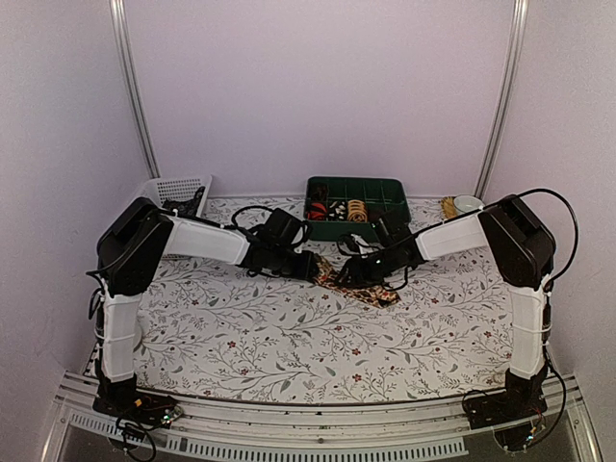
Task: Roll the ties
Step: Roll the tie at the center of the board.
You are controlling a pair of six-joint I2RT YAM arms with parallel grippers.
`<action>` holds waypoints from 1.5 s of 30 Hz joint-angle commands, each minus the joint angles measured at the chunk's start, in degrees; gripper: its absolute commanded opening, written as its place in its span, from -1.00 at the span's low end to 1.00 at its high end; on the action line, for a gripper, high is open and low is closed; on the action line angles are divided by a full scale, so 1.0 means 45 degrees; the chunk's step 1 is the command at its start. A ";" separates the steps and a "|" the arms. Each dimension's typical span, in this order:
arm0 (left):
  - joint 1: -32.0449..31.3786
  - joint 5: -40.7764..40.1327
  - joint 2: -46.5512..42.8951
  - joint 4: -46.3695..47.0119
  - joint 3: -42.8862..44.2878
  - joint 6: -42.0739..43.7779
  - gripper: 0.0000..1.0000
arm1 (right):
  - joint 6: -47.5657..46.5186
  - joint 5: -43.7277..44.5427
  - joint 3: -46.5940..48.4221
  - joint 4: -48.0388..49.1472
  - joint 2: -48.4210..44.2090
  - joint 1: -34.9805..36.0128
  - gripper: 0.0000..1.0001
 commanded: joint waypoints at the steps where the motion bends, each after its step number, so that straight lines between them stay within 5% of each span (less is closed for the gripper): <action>1: 0.0211 -0.0193 -0.0102 -0.1357 -0.0177 0.0015 -0.38 | -0.0079 0.0307 -0.0705 -0.1585 0.0330 0.0336 -0.34; 7: 0.0166 -0.0798 -0.0018 -0.1936 0.0152 0.0260 -0.41 | -0.0050 0.0550 -0.0781 -0.1826 -0.0114 0.0338 -0.30; 17: -0.0091 -0.1356 0.0073 -0.2587 0.0772 0.0787 -0.42 | 0.0510 0.0109 -0.0329 -0.0745 -0.1339 -0.0130 0.23; 28: 0.0023 -0.0869 0.0143 -0.2234 0.0520 0.0752 -0.37 | 0.0005 -0.0576 0.1582 0.0150 0.0633 -0.0559 0.31; 36: 0.0368 -0.0079 -0.0439 -0.1626 -0.0029 0.0439 0.16 | -0.3409 0.0505 0.1736 -0.0115 0.0504 -0.0147 0.87; 45: 0.1323 0.1400 -0.2539 0.0627 -0.1988 -0.0388 0.60 | -0.7830 0.2063 0.2291 -0.0748 0.0763 0.0415 0.99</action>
